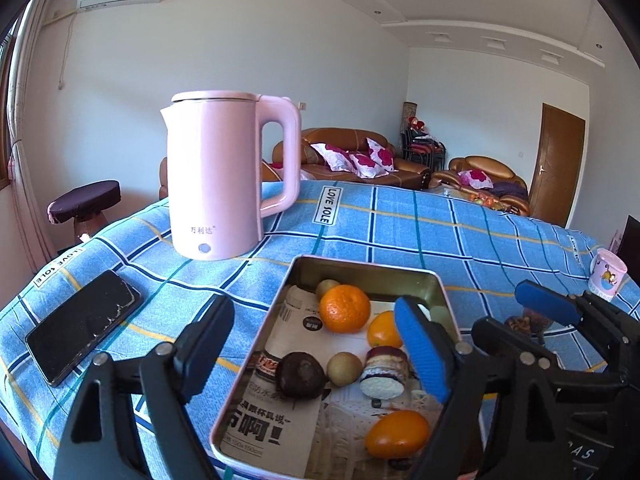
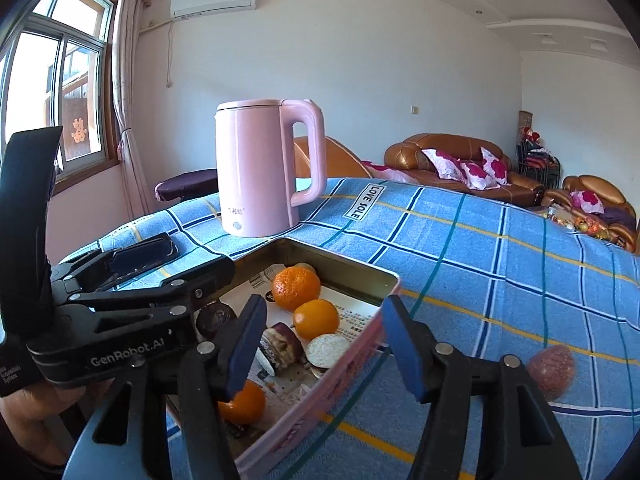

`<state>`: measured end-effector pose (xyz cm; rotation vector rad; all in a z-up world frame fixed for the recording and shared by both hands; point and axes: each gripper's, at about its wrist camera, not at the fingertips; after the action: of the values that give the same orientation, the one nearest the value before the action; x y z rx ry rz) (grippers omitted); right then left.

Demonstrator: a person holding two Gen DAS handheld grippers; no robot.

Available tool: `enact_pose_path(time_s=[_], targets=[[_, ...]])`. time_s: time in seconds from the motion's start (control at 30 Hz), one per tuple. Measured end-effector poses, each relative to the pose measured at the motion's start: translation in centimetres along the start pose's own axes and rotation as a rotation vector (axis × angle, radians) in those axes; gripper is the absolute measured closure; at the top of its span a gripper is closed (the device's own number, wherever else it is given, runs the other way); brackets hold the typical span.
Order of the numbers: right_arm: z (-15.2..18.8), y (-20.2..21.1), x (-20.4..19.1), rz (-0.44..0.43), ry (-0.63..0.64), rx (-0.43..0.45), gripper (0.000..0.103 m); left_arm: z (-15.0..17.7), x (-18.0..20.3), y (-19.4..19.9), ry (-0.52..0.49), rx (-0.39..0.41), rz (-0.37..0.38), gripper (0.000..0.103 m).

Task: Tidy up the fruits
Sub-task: 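Open the left gripper releasing the kiwi while the right releases the pastry into the tin, then move both open grippers to the remaining fruits on the cloth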

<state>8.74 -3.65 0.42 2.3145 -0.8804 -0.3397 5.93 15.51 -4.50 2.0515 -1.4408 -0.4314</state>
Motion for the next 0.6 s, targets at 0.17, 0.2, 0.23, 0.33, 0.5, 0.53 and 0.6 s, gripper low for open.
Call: enact_pose_path(time_s=[0.17,0.2,0.23,0.33,0.5,0.53,0.6], targets=[[1.2,2.7,3.5,0.069,-0.031,0.008,0.039,0.0,3.4,1.0,-0.063,0.009,0.061,0.018],[1.5,3.2,4.4,0.086,-0.043,0.007,0.039,0.0,4.3,1.0,-0.079,0.006,0.072,0.018],[1.8,3.6,5.4,0.106,-0.06,0.004,0.039,0.0,5.2,0.9,-0.096,0.001,0.083,0.018],[2.9,4.8,8.5,0.169,-0.126,-0.003,0.037,0.1,7.8,0.5,-0.145,-0.027,0.122,0.018],[4.4,6.1,13.3,0.236,-0.274,0.0,0.037,0.3,12.1,-1.2,-0.222,-0.097,0.175,0.018],[4.7,6.3,14.0,0.245,-0.299,0.003,0.037,0.3,12.9,-1.6,-0.232,-0.111,0.179,0.018],[5.2,6.4,15.0,0.258,-0.338,0.008,0.037,0.2,14.3,-2.6,-0.257,-0.139,0.181,0.018]])
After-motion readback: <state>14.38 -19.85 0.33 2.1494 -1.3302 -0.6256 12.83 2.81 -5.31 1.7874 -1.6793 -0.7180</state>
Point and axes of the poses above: each gripper's, at about its wrist camera, not at the fingertips, and y roughly against the way its jaws point, x to its right, z to its underside, and after that the axes turned 13 degrees about -x, right-handed
